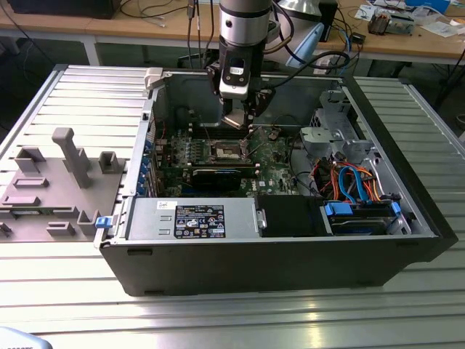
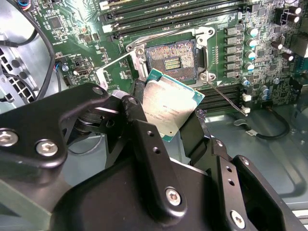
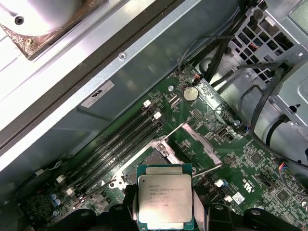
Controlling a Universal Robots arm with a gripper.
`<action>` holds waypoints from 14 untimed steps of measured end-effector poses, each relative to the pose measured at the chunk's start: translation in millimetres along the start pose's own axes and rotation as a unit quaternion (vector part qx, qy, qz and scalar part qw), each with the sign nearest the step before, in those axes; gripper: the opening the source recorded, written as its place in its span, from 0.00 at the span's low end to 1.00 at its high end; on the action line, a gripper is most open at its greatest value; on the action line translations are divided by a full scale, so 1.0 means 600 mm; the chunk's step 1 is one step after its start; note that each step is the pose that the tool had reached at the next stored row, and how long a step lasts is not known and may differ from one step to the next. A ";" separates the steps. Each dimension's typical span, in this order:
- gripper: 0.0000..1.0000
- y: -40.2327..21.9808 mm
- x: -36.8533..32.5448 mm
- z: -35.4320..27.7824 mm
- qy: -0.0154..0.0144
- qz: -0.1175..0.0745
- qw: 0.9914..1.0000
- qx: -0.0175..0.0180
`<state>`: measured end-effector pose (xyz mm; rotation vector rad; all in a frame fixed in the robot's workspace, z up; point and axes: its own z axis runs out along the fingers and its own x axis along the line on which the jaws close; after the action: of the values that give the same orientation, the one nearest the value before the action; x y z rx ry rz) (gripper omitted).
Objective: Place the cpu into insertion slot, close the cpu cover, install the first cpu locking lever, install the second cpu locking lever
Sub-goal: 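Place the cpu into insertion slot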
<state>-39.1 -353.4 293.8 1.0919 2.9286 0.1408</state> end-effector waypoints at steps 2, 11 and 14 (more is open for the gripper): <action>0.55 0.000 0.000 0.000 0.000 0.001 1.000 0.000; 0.55 0.000 0.000 0.000 -0.001 0.006 1.000 0.000; 0.55 0.000 0.000 0.000 -0.001 0.009 1.000 0.000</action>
<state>-39.1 -353.4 293.6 1.1190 2.9174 0.1406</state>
